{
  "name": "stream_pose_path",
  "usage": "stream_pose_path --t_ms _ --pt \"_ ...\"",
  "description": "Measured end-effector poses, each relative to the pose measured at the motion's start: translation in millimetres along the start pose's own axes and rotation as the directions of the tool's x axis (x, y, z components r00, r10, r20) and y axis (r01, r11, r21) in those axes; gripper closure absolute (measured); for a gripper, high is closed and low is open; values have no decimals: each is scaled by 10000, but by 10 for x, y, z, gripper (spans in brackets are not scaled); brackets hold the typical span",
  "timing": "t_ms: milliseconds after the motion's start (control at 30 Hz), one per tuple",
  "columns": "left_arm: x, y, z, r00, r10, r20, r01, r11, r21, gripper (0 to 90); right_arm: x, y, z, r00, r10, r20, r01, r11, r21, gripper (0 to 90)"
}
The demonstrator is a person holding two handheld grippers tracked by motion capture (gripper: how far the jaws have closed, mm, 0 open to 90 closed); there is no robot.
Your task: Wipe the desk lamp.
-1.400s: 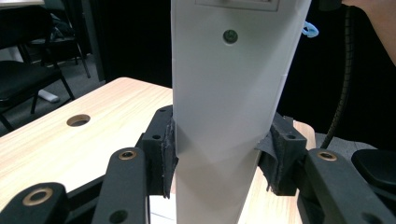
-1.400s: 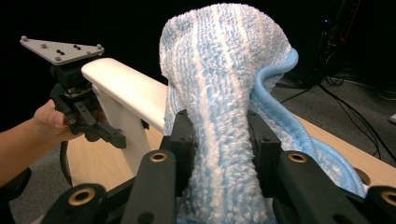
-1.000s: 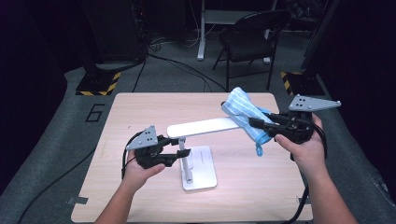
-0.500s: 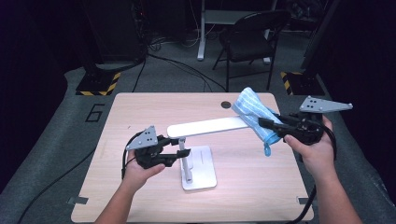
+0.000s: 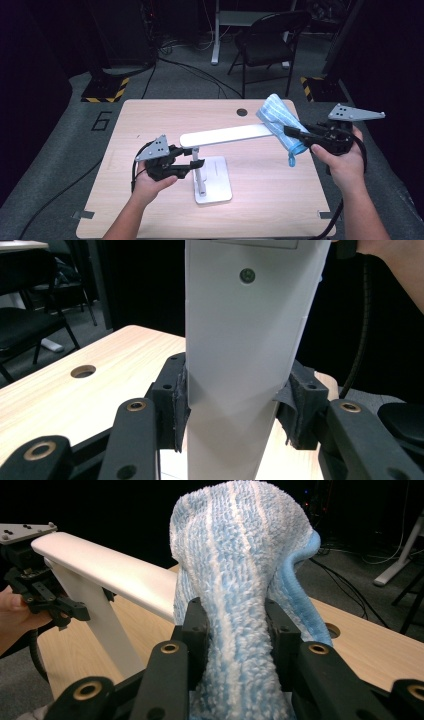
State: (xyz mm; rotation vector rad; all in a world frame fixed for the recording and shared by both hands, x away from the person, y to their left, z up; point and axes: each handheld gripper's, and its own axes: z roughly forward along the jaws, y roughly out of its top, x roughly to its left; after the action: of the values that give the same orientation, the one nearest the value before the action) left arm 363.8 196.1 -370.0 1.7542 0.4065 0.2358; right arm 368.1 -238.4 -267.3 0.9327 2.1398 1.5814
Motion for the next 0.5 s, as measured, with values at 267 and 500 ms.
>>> stream_pose_path --t_ms 267,500 --pt "-6 4 6 10000 6 2 -6 10000 38 520 106 62 107 9996 -280 -21 280 9996 97 687" --pt "-4 7 8 10000 -31 -7 31 10000 65 520 307 112 285 9959 -600 -678 610 9981 130 687"
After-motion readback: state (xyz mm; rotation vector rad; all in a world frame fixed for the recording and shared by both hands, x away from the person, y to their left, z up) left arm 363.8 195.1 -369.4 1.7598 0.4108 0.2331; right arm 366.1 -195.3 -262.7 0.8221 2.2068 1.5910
